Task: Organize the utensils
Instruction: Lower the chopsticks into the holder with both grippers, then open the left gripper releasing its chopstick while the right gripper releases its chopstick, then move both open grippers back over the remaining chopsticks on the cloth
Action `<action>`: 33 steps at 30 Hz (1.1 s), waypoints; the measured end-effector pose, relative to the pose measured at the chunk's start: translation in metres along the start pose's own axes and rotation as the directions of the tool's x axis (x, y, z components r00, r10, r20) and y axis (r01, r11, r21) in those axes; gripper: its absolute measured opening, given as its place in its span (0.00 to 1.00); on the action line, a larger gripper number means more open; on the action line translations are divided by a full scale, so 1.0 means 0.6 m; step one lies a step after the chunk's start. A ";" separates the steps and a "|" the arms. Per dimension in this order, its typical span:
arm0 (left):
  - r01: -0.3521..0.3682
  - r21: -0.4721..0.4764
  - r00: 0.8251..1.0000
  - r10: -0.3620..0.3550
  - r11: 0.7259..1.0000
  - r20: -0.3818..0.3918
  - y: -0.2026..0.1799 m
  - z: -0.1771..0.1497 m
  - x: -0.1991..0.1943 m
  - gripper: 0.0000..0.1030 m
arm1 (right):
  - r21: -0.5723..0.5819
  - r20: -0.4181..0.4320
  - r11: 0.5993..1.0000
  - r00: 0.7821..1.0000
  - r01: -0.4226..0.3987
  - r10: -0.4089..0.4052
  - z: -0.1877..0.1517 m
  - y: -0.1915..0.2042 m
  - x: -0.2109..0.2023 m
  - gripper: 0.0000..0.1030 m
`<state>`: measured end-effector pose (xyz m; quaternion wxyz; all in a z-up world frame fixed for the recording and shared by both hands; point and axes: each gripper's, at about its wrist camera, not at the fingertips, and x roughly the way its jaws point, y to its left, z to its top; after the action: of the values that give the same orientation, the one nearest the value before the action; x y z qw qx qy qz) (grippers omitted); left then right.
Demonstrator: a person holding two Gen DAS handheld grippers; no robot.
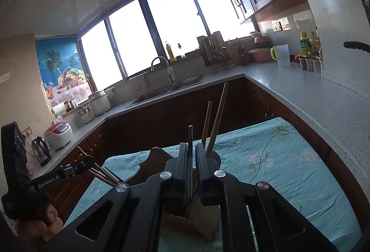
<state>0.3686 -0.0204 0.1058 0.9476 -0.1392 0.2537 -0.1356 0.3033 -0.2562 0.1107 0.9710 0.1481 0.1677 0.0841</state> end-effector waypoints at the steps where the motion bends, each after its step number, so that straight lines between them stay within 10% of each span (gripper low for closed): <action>1: 0.001 0.001 1.000 -0.001 1.000 -0.001 -0.001 0.001 -0.002 0.10 | 0.001 0.001 1.000 1.000 -0.001 0.001 0.001 -0.001 -0.003 0.11; 10: 0.028 0.021 0.999 -0.029 0.999 0.044 -0.016 0.006 -0.046 0.50 | 0.058 0.085 0.998 0.996 -0.023 0.018 0.011 -0.019 -0.058 0.90; 17: -0.009 -0.002 0.998 0.009 1.000 0.058 0.001 -0.021 -0.096 0.73 | 0.054 0.098 0.998 0.995 -0.021 0.016 -0.004 -0.023 -0.104 0.95; 33: -0.125 -0.053 0.985 0.117 0.991 -0.128 0.084 -0.211 -0.164 0.73 | 0.092 -0.060 0.996 0.998 0.019 -0.013 -0.137 -0.050 -0.180 0.95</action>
<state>0.2302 0.0340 0.0273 0.9316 -0.1437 0.3245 -0.0783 0.1776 -0.2863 0.0597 0.9583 0.1892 0.2015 0.0727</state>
